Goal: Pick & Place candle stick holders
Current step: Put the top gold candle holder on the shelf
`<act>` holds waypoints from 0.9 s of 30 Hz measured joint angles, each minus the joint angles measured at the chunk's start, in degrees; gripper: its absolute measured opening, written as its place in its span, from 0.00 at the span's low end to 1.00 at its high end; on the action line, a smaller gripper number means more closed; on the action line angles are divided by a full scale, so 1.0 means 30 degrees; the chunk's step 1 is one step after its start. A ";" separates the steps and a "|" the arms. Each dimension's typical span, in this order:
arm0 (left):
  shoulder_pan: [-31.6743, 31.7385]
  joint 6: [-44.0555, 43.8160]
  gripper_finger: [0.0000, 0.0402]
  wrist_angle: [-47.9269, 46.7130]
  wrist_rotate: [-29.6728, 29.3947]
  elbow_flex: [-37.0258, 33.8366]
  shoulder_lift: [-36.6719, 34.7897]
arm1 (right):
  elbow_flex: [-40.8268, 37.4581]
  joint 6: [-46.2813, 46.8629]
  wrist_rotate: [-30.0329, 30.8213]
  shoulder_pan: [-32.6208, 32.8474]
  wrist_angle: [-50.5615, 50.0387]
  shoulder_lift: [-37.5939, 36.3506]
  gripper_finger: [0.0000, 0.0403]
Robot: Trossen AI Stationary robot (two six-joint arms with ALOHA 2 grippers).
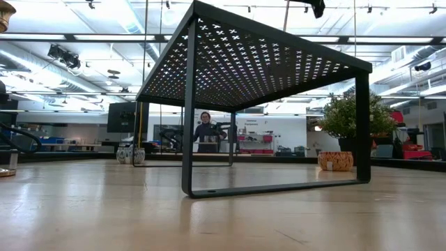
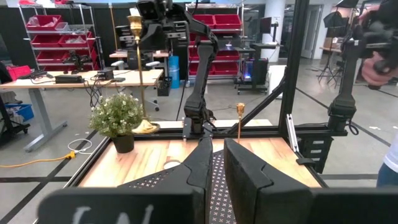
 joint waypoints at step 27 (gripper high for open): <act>-0.0002 0.0000 0.11 0.0000 0.0000 0.0000 0.0004 | 0.3666 -0.1734 -0.1819 0.3261 -0.1196 0.3589 0.04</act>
